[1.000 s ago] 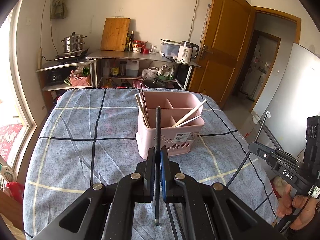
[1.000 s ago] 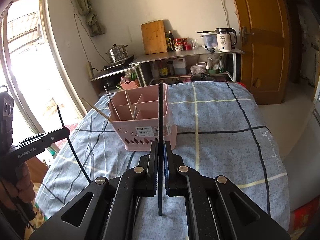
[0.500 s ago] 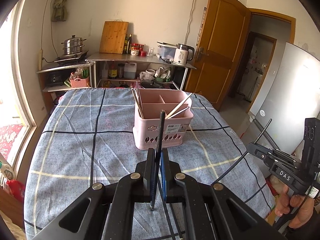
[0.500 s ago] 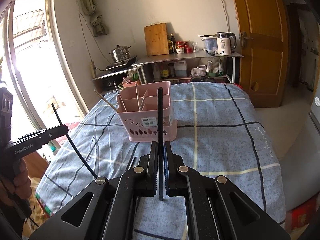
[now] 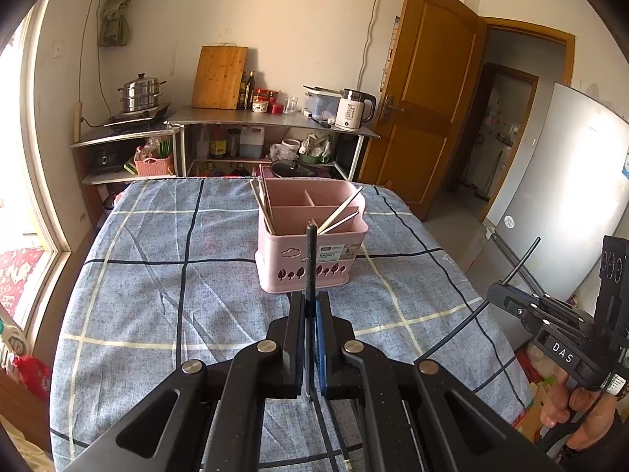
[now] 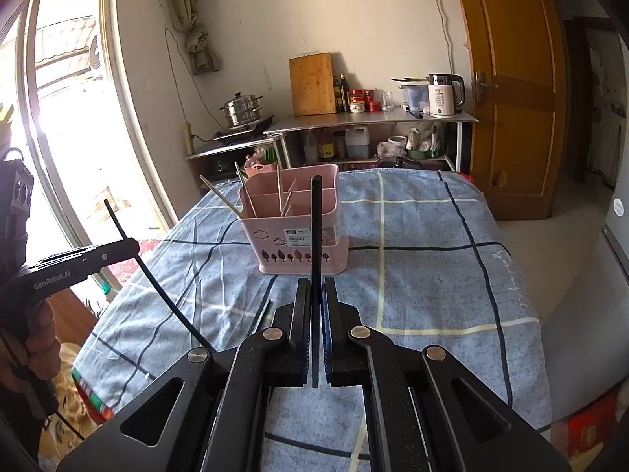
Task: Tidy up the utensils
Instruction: 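Lift the black chopsticks upright with both tools and carry them over the pink basket, then lower the black chopsticks into the basket and open both tools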
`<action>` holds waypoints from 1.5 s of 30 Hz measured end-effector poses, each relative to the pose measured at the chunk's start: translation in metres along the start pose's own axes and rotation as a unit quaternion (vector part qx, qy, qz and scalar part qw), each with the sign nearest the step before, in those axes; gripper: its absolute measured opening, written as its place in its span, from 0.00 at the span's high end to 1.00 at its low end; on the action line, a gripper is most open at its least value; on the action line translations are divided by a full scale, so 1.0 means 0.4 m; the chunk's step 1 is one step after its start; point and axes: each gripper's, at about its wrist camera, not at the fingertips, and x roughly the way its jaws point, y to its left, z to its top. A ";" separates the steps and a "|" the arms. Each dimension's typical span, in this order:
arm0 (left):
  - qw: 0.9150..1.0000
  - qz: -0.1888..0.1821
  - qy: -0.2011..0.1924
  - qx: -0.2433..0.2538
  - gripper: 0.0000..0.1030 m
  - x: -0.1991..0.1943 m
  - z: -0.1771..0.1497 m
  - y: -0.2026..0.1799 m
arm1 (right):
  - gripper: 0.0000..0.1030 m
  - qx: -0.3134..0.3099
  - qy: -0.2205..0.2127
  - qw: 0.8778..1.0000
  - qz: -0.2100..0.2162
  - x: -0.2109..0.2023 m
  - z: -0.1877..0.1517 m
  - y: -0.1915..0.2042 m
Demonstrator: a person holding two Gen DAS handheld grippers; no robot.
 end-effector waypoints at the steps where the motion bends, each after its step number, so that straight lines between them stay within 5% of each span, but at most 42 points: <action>1: 1.000 -0.001 -0.002 0.001 0.96 -0.003 0.003 -0.002 | 0.95 -0.002 -0.003 1.000 0.001 -0.004 0.005 0.003; 18: 0.999 -0.019 -0.029 0.012 0.96 0.011 0.129 -0.020 | 0.95 -0.018 -0.043 0.998 0.035 0.028 0.117 0.050; 35: 0.997 -0.002 -0.073 -0.002 0.96 0.074 0.373 0.031 | 0.95 0.005 -0.098 0.993 0.071 0.117 0.335 0.059; 45: 0.997 0.006 -0.070 -0.014 0.96 0.173 0.397 0.079 | 0.95 0.018 -0.095 0.993 0.067 0.213 0.357 0.052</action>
